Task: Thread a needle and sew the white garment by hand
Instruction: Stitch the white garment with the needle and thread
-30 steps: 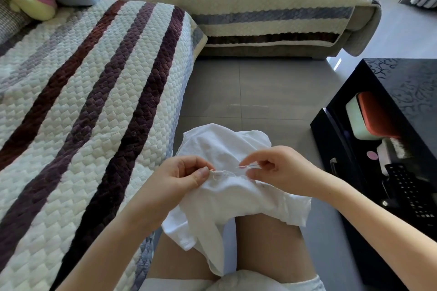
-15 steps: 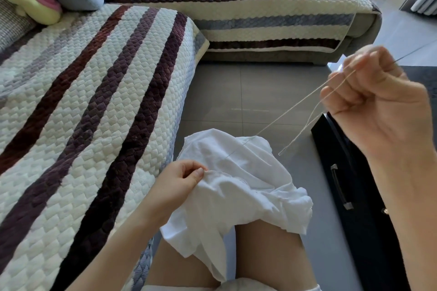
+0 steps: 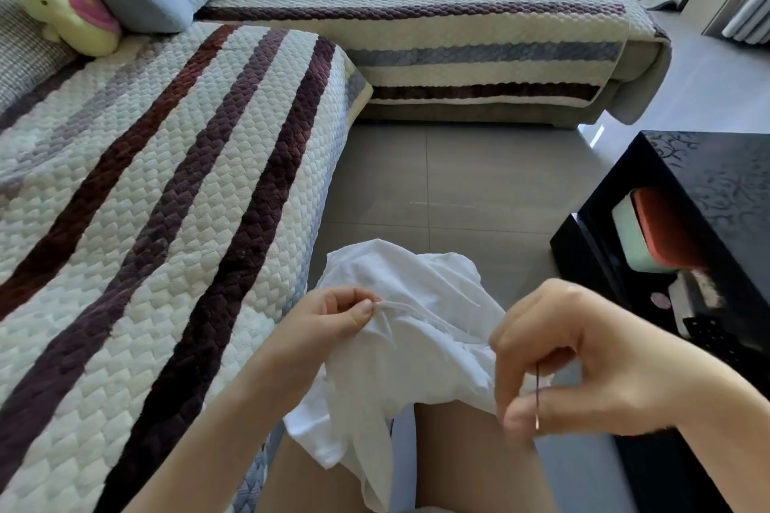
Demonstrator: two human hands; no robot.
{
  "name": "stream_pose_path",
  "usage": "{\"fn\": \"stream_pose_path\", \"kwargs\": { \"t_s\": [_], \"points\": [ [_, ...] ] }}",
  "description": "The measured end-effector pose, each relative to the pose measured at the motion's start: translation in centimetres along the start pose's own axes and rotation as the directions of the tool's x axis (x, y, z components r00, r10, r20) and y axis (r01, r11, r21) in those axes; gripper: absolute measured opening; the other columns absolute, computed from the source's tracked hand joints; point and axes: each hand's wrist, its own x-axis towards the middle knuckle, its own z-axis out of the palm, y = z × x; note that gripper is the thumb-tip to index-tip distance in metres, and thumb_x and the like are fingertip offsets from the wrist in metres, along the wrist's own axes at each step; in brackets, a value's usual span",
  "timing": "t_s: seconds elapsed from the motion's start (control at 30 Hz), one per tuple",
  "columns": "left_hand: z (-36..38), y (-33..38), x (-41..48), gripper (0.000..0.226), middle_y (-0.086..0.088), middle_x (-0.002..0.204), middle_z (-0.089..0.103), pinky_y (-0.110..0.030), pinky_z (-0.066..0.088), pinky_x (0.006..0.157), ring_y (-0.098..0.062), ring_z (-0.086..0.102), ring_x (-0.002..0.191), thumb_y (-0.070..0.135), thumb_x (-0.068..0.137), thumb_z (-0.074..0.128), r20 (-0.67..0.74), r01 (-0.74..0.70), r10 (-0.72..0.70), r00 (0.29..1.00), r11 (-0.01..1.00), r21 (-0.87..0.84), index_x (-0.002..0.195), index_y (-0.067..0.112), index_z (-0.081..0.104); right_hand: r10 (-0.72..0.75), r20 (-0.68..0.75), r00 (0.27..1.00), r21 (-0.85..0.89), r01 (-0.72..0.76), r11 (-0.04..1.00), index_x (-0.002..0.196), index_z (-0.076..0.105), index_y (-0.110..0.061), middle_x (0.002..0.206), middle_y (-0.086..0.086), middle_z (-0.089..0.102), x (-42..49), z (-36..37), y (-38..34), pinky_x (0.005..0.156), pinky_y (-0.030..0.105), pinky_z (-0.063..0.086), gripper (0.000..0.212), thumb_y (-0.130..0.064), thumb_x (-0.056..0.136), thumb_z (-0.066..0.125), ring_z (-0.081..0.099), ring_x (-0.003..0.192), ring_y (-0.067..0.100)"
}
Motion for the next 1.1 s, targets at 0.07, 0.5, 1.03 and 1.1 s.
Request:
{"fn": "stream_pose_path", "kwargs": {
  "t_s": [0.07,0.5,1.03,1.1],
  "points": [
    [0.1,0.2,-0.2,0.011,0.000,0.073,0.064,-0.017,0.048,0.063,-0.009,0.061,0.068,0.020,0.079,0.063,0.044,-0.022,0.022,0.999,1.000,0.000,0.078,0.018,0.073,0.031,-0.146,0.989,-0.095,-0.045,0.994,0.046,0.047,-0.020,0.047,-0.003,0.026,0.0,0.5,0.4,0.045,0.025,0.019,0.051,-0.054,0.078,0.066,0.023,0.047,0.014],
    [0.9,0.8,-1.5,0.007,-0.001,0.069,0.066,-0.013,0.046,0.057,-0.007,0.060,0.064,0.014,0.077,0.065,0.069,-0.069,0.069,0.995,0.998,-0.003,0.076,0.010,0.070,0.284,-0.354,0.891,0.079,-0.274,0.958,0.065,0.063,-0.016,0.043,-0.009,0.029,3.4,4.1,4.0,0.049,0.015,0.023,0.020,-0.012,0.082,0.073,0.025,0.045,0.008],
    [1.7,0.1,-0.4,0.026,-0.008,0.080,0.069,-0.018,0.048,0.062,-0.013,0.063,0.072,0.018,0.069,0.067,0.117,0.128,-0.120,0.986,0.990,-0.065,0.090,0.003,0.071,0.546,-0.201,0.813,0.503,-0.392,0.770,0.074,0.066,-0.004,0.048,-0.005,0.046,2.8,3.8,5.0,0.046,0.009,0.031,0.012,-0.013,0.083,0.069,0.037,0.041,0.001],
    [1.7,0.2,-0.3,0.021,-0.007,0.079,0.069,-0.016,0.047,0.060,-0.012,0.063,0.070,0.018,0.069,0.067,0.111,0.117,-0.109,0.988,0.991,-0.069,0.085,0.007,0.073,0.530,-0.202,0.823,0.482,-0.388,0.786,0.083,0.070,-0.013,0.049,-0.002,0.034,2.8,3.7,4.9,0.047,0.014,0.025,0.013,-0.025,0.080,0.073,0.027,0.046,0.010]
  ]
}}
